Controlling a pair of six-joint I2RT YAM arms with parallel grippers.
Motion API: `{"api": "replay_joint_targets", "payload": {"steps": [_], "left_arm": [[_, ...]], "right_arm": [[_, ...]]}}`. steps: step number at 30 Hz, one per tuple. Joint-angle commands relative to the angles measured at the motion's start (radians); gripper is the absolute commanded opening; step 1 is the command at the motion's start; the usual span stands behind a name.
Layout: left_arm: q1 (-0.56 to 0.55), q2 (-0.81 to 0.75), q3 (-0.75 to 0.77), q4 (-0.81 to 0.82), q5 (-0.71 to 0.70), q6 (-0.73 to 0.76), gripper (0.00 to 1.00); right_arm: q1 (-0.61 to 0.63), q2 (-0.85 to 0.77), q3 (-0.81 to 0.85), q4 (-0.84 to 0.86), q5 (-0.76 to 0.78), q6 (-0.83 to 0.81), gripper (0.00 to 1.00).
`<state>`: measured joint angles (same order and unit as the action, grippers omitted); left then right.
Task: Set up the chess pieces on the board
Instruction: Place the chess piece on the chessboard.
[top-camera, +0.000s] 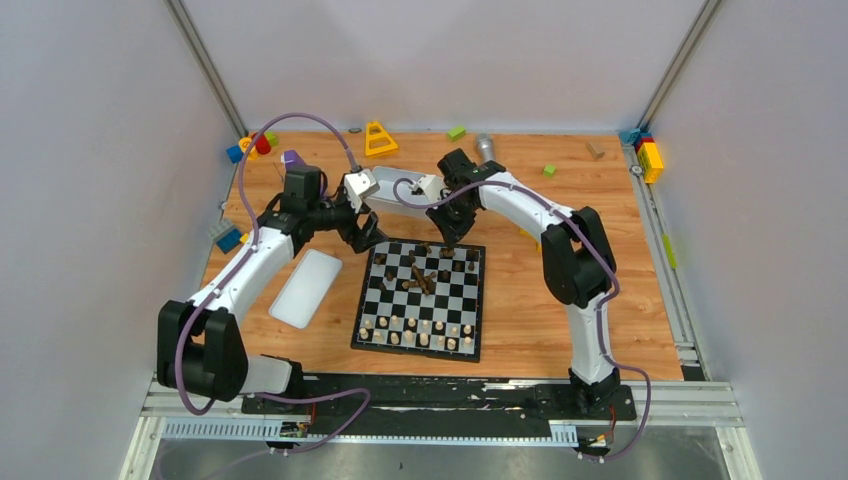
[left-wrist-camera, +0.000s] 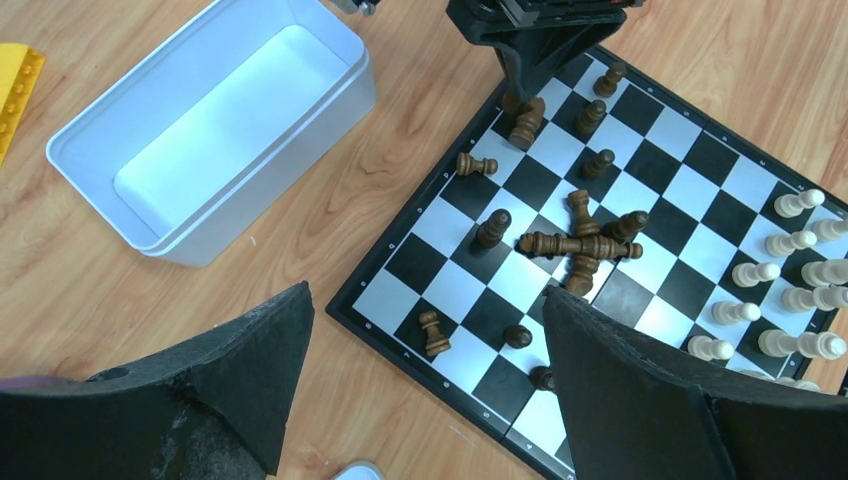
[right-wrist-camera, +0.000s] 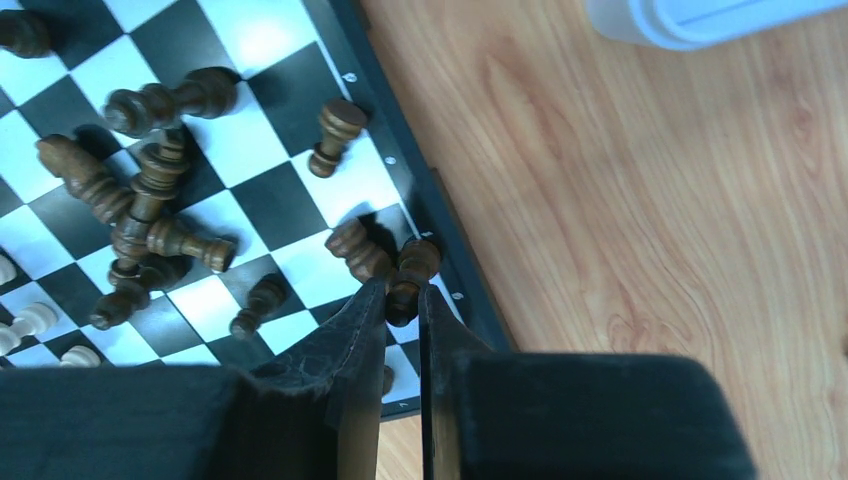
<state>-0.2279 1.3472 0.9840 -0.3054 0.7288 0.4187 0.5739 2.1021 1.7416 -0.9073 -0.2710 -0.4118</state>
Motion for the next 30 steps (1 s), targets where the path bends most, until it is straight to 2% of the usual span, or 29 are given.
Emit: {"api": "replay_joint_targets", "payload": {"steps": [1, 6, 14, 30], "left_arm": [[-0.002, -0.05, -0.01, -0.007, -0.024, 0.028, 0.92], [-0.002, -0.073, -0.027, -0.021, -0.061, 0.042, 0.93], [-0.002, -0.089, -0.033, -0.029, -0.068, 0.048, 0.93], [-0.002, -0.091, -0.034, -0.034, -0.066, 0.057, 0.93]], "right_arm": [[0.033, -0.029, -0.017, 0.0, -0.07, 0.014, 0.0], [0.055, -0.056, -0.02, -0.01, -0.108, 0.02, 0.0], [0.026, -0.043, 0.006, -0.005, 0.012, 0.029, 0.0], [0.019, -0.025, 0.01, -0.007, 0.012, 0.019, 0.01]]}}
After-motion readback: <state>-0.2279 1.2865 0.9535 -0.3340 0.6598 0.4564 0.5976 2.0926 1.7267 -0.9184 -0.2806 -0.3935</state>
